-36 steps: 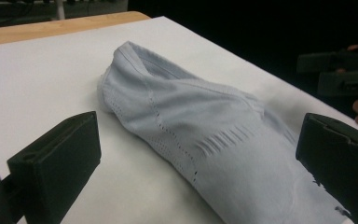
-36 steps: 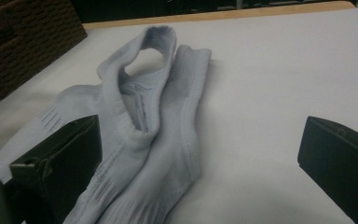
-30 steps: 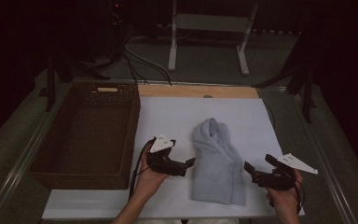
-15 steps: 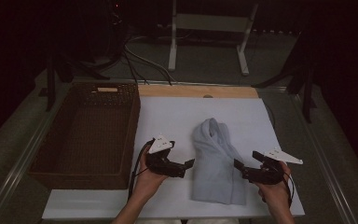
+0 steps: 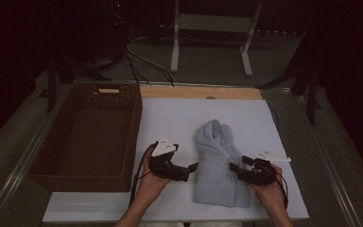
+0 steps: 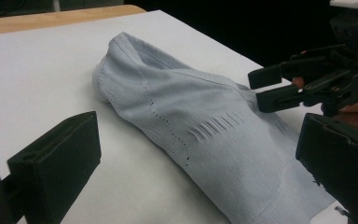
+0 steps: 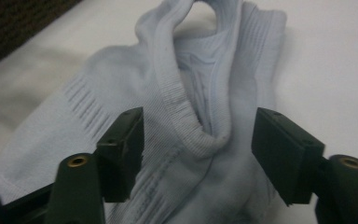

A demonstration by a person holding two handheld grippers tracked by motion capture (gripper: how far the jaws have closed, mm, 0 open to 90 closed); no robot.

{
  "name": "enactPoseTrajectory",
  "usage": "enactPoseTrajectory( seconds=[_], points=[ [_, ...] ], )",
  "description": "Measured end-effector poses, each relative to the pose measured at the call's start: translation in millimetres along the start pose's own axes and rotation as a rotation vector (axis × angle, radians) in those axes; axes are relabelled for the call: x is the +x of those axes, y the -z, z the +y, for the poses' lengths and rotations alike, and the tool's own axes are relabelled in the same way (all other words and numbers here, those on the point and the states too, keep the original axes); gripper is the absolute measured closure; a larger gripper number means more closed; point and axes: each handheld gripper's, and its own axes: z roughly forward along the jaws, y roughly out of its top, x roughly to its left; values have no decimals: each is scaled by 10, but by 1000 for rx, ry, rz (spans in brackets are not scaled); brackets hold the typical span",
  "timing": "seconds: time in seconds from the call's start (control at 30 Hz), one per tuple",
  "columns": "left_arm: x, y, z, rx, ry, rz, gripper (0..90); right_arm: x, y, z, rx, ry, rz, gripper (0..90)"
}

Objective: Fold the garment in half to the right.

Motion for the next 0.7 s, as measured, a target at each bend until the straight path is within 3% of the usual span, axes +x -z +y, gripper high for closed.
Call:
enactPoseTrajectory(
  seconds=[0.53, 0.7],
  points=[
    [-19, -3, -4, -1, -5, -4, 16, 9, -158, -16, 96, -29, 44, 431],
    [-20, -2, -5, -2, -6, -5, 15, 49, -168, -18, 121, -11, 52, 600]
  ],
)
